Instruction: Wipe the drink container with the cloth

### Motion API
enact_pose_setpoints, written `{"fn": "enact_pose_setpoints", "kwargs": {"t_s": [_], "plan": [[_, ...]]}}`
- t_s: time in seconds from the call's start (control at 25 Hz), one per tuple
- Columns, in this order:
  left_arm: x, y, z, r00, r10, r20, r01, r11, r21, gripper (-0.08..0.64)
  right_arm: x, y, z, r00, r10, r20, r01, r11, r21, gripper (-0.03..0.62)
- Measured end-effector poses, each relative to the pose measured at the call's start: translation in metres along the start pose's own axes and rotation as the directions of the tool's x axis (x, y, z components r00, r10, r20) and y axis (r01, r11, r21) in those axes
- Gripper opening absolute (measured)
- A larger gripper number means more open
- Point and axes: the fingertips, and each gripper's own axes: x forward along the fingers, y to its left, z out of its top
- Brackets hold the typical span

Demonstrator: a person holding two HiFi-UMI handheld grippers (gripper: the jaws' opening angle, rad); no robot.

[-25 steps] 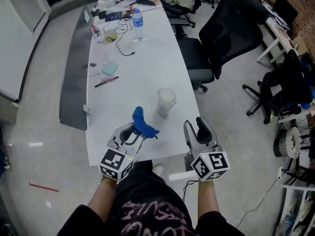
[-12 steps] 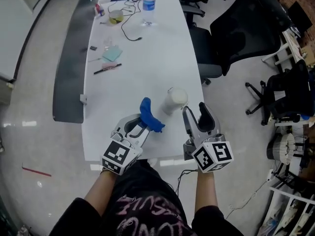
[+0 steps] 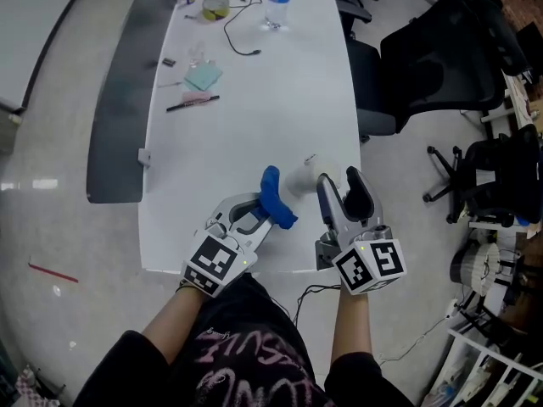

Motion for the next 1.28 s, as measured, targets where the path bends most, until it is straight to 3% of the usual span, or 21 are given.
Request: {"fn": "enact_pose_setpoints", "kwargs": {"t_s": [0.4,0.96,1.28], "plan": [[0.009,0.0,0.003,0.999,-0.036,-0.004,0.036,0.999,0.013,0.089,0.01,0.005,-0.002,0.999,0.034,-0.001,-0.034,0.999,0.014,0.225],[0.036,-0.01,0.048,0.994,-0.098,0.047,0.093,0.991,0.101,0.089,0.01,0.006,-0.001,0.999,0.036,-0.007,-0.036,0.999,0.014,0.231],[0.046,-0.005,0.036,0.993,-0.111,0.032,0.109,0.992,0.066,0.089,0.01,0.004,0.0,0.999,0.035,-0.007,-0.035,0.999,0.019,0.23]]}}
